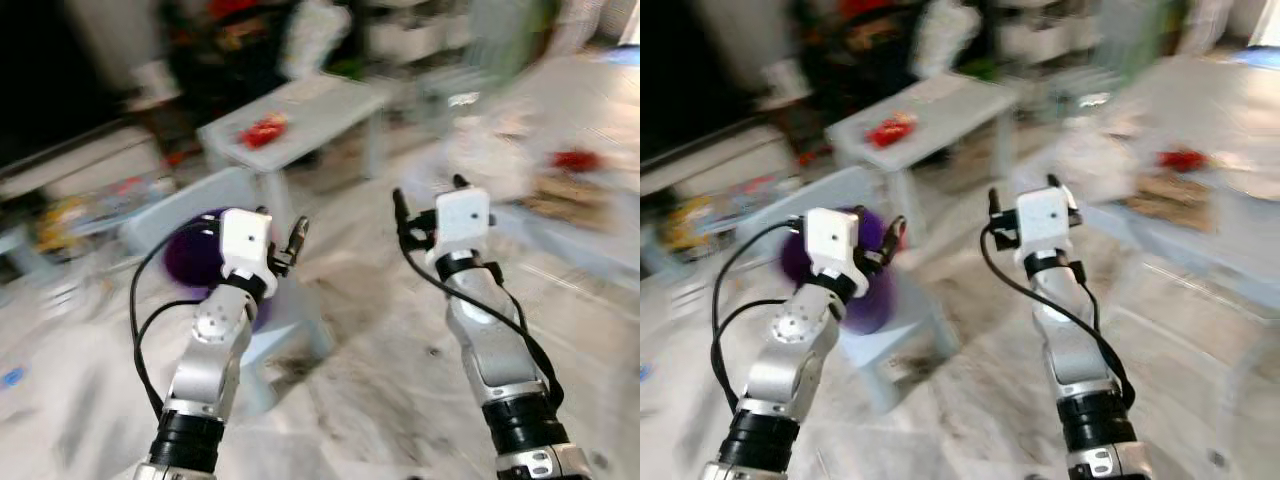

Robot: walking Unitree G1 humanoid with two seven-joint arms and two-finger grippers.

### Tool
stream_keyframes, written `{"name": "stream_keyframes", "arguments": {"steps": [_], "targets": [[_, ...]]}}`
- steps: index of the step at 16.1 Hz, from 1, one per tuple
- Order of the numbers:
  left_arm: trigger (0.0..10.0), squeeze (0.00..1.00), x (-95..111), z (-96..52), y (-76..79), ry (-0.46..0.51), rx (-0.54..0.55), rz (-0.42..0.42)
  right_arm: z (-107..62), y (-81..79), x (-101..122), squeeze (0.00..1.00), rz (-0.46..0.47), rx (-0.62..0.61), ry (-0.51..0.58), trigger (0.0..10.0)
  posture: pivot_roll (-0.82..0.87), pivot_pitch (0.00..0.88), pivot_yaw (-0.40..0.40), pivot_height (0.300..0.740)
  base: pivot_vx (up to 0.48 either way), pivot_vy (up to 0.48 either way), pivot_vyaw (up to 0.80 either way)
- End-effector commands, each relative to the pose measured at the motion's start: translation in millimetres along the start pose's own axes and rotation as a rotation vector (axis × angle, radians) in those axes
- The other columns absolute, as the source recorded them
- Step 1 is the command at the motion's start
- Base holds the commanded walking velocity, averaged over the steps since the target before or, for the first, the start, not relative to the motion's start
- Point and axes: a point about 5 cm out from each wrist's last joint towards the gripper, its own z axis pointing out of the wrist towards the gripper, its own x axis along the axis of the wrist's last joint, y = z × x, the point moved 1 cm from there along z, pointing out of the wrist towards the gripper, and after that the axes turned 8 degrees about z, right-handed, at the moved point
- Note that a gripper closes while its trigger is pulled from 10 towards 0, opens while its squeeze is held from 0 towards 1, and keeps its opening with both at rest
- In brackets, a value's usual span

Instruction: Picking trash to rubbish bin

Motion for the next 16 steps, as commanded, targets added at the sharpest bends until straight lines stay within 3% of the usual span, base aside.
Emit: {"name": "stream_keyframes", "arguments": {"steps": [1, 16], "targets": [[10.0, 0.00, 0.6, -2.1, -10.5, -0.002, 0.026, 0.009, 1.1, -12.4, 4.7, 0.00, 0.013, 0.031, 0.019, 10.0, 0.08, 0.000, 0.136, 0.740, 0.000, 0.000, -0.80], [10.0, 0.00, 0.0, -3.1, -11.7, -0.014, 0.033, 0.008, -0.5, -5.9, 2.6, 0.00, 0.003, 0.009, 0.013, 10.0, 0.08, 0.000, 0.146, 0.740, 0.000, 0.000, -0.80]]}}
